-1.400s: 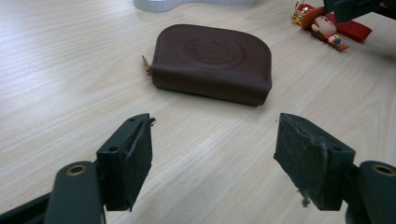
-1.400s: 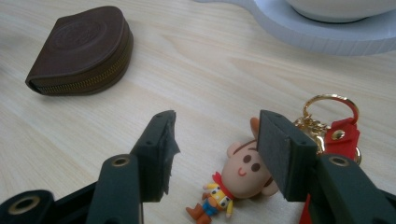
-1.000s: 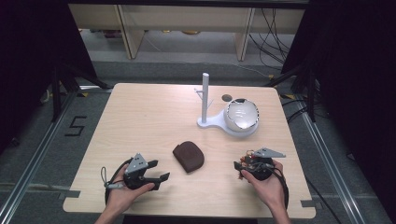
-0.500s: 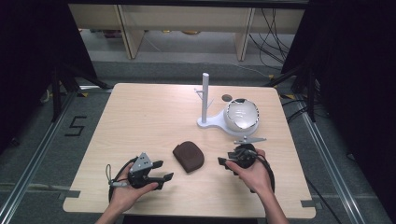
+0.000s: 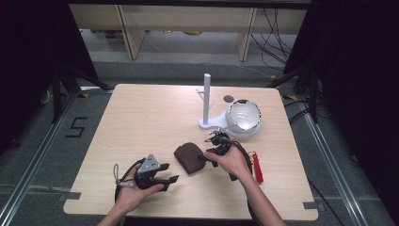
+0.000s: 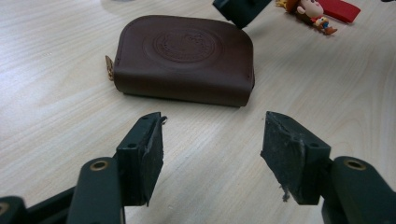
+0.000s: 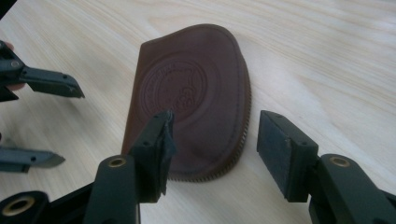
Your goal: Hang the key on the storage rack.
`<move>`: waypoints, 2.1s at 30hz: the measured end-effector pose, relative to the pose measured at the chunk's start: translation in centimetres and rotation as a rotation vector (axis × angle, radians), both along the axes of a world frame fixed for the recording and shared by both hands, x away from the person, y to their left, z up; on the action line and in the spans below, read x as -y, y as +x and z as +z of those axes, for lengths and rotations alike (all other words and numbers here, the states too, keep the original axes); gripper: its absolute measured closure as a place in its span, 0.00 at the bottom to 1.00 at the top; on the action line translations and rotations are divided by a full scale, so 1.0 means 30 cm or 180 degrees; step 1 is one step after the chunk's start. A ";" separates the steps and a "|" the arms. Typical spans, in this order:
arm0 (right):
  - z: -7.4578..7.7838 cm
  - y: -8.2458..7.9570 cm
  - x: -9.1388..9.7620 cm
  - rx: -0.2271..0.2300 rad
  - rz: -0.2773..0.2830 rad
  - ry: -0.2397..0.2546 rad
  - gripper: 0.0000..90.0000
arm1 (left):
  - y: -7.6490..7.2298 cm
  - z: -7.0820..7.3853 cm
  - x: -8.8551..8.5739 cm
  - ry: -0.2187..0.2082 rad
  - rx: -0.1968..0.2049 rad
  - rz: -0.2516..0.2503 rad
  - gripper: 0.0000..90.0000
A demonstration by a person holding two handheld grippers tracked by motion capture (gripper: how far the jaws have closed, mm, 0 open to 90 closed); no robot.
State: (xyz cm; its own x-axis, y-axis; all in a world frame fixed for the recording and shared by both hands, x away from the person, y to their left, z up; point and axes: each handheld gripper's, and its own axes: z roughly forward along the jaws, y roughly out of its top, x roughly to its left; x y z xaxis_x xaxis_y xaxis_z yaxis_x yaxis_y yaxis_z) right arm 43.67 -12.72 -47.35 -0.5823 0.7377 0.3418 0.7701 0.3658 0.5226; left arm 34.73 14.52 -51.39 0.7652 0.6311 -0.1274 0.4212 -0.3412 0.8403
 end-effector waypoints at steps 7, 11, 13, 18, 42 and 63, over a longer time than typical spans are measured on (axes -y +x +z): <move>-0.014 0.026 -0.028 -0.0202 -0.0007 0.0031 0.51 | 0.000 0.000 -0.004 -0.0035 -0.0015 -0.0003 0.42; -0.033 0.047 -0.029 -0.0236 0.0032 -0.0008 0.50 | 0.003 -0.002 -0.006 -0.0052 -0.0005 0.0015 0.41; -0.035 0.051 -0.034 -0.0295 0.0001 0.0019 0.49 | 0.003 0.000 -0.008 -0.0060 -0.0022 0.0023 0.41; -0.043 0.070 -0.030 -0.0362 0.0057 0.0041 0.48 | 0.007 -0.001 -0.012 -0.0058 -0.0012 0.0027 0.41; -0.024 0.113 -0.031 -0.0696 0.0213 0.0020 0.81 | 0.008 -0.012 -0.016 -0.0061 -0.0045 0.0059 0.41; 0.227 -0.045 -0.024 0.0930 0.0834 -0.0889 0.95 | -0.004 -0.010 -0.064 -0.0091 -0.0040 0.0165 0.41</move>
